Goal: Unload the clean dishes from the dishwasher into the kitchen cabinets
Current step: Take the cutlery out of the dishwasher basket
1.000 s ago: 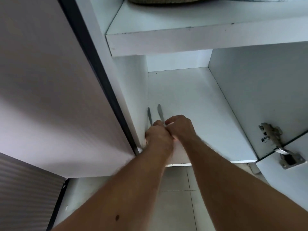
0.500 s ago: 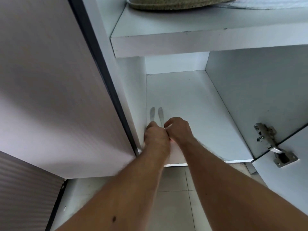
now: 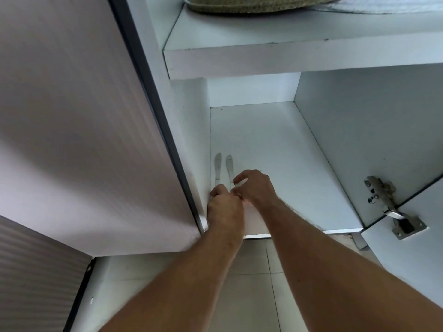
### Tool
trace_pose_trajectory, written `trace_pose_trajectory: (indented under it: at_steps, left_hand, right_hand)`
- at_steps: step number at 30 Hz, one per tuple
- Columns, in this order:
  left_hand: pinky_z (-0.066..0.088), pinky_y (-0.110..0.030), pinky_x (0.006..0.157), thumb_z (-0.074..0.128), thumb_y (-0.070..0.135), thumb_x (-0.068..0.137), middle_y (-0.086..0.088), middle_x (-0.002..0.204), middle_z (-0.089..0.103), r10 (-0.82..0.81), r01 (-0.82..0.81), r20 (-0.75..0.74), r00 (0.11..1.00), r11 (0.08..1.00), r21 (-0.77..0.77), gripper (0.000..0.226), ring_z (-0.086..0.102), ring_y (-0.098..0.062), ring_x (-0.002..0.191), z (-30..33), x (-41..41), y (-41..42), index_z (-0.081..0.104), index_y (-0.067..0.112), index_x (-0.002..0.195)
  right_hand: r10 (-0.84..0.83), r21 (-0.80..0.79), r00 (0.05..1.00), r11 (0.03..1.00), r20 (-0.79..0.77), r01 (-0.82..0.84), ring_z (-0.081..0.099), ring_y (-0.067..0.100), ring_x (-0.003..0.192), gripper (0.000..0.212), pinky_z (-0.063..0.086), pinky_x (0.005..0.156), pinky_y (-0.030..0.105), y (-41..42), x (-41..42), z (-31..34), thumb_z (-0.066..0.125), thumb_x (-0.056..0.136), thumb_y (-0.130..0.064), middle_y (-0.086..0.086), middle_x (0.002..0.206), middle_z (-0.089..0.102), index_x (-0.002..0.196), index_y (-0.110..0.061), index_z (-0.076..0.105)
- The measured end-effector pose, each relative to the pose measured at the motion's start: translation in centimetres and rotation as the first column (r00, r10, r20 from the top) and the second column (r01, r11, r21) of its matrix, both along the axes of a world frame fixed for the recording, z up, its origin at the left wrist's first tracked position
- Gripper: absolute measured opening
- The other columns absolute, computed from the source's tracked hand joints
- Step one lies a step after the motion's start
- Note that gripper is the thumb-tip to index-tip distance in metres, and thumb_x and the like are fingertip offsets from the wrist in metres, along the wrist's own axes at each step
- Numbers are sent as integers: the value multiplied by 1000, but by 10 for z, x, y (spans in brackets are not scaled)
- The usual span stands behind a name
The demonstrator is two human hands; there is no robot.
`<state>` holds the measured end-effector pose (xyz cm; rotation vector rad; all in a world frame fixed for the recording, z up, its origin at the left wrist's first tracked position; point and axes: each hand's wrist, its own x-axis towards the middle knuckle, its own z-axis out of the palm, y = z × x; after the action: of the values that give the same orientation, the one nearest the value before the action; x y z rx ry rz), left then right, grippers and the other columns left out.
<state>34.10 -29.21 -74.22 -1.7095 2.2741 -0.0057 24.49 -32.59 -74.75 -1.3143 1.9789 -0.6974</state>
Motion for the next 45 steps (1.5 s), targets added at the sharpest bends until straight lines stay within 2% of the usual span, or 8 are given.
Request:
trace_pose_trajectory:
  at_steps: [14, 18, 21, 25, 28, 32, 42, 45]
  left_hand:
    - [55, -29, 71, 51, 4, 94, -18, 120, 44, 23, -34, -137, 990, 996, -82, 38, 61, -23, 93, -6, 0, -8, 46, 1, 132]
    - [52, -27, 77, 54, 7, 96, -17, 127, 42, -23, -7, -159, 987, 982, -190, 55, 52, -22, 102, -14, 1, -2, 28, -7, 143]
    - [51, -22, 59, 59, 14, 87, -6, 119, 56, -56, 5, -191, 980, 967, -255, 56, 57, -15, 94, -5, 2, 12, 45, -2, 139]
    - [55, -28, 67, 28, 6, 89, -13, 119, 58, -169, 110, -201, 965, 955, -276, 57, 58, -25, 106, 12, 13, 40, 39, -8, 142]
    - [57, -34, 80, 38, -3, 86, -21, 110, 63, -222, 139, -230, 948, 935, -327, 50, 61, -33, 105, 41, 32, 60, 49, -12, 134]
    - [51, -43, 98, 46, -8, 85, -25, 127, 55, -284, 220, -335, 898, 951, -218, 60, 49, -38, 124, 103, 49, 80, 37, -8, 144]
    - [29, -38, 116, 49, -7, 87, -22, 149, 41, -182, 158, -439, 880, 983, -91, 65, 30, -35, 144, 307, 74, 194, 31, -2, 150]
    - [34, -39, 112, 50, -13, 78, -25, 143, 48, -242, 188, -452, 858, 969, -162, 67, 41, -39, 138, 381, 84, 220, 41, -6, 143]
  right_hand:
    - [-30, -16, 999, 999, 31, 30, 61, 13, 88, 19, 45, 74, 21, 0, 1, 2, 72, 88, -27, -4, 90, 65, 99, -12, 73]
    - [-48, -37, 997, 998, -68, 45, 64, 19, 90, 19, 45, 75, 25, 7, 4, 3, 60, 95, -25, 3, 96, 69, 99, -12, 72]
    - [-146, -49, 981, 989, -128, 141, 64, 29, 102, 21, 42, 77, 28, 28, 9, 3, 52, 95, -23, 9, 108, 70, 101, -16, 70]
    - [-191, -62, 969, 981, -159, 183, 62, 29, 103, 21, 42, 79, 30, 77, 15, 19, 50, 98, -25, 9, 109, 65, 105, -19, 68]
    - [-197, -57, 967, 980, -165, 190, 60, 27, 107, 21, 40, 83, 28, 113, 20, 45, 51, 99, -25, 8, 113, 61, 111, -21, 67]
    - [-195, -57, 964, 981, -180, 188, 58, 23, 113, 21, 43, 87, 29, 152, 22, 103, 51, 100, -23, 5, 122, 58, 113, -21, 66]
    - [-110, -21, 978, 994, -177, 108, 53, 23, 117, 20, 43, 93, 34, 254, 46, 312, 52, 99, -22, 4, 124, 58, 113, -20, 67]
    - [-82, -41, 980, 996, -180, 76, 56, 24, 112, 21, 42, 93, 31, 282, 46, 382, 54, 98, -20, 6, 119, 63, 110, -16, 70]
